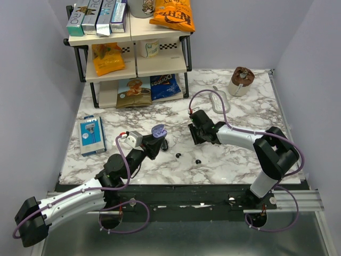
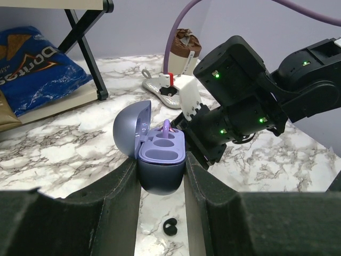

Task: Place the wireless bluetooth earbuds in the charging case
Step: Adjust the earbud at the center of the board.

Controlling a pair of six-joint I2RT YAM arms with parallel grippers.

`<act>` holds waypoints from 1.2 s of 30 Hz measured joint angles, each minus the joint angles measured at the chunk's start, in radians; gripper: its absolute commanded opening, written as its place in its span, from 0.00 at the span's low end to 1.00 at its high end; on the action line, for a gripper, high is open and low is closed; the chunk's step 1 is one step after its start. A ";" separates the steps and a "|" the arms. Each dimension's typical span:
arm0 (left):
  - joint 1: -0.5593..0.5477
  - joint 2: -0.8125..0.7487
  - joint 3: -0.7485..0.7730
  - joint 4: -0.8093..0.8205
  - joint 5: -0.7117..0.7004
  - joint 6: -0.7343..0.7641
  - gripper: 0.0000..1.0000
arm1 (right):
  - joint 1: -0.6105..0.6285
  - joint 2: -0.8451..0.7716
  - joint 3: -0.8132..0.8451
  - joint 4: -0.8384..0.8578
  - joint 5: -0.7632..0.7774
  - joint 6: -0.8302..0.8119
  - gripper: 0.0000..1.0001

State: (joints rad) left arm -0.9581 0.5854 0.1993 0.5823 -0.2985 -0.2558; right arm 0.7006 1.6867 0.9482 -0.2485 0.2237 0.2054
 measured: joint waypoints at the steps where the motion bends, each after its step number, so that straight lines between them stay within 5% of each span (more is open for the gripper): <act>1: 0.000 0.000 0.000 0.000 0.000 0.000 0.00 | 0.000 0.000 0.000 0.000 0.000 -0.002 0.47; 36: -0.006 0.002 -0.011 0.000 0.000 -0.001 0.00 | 0.000 0.074 0.080 -0.008 0.046 -0.024 0.39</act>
State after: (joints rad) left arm -0.9638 0.5877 0.1883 0.5827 -0.2989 -0.2565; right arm 0.7006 1.7607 1.0279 -0.2565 0.2695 0.1818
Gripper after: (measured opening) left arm 0.412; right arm 0.394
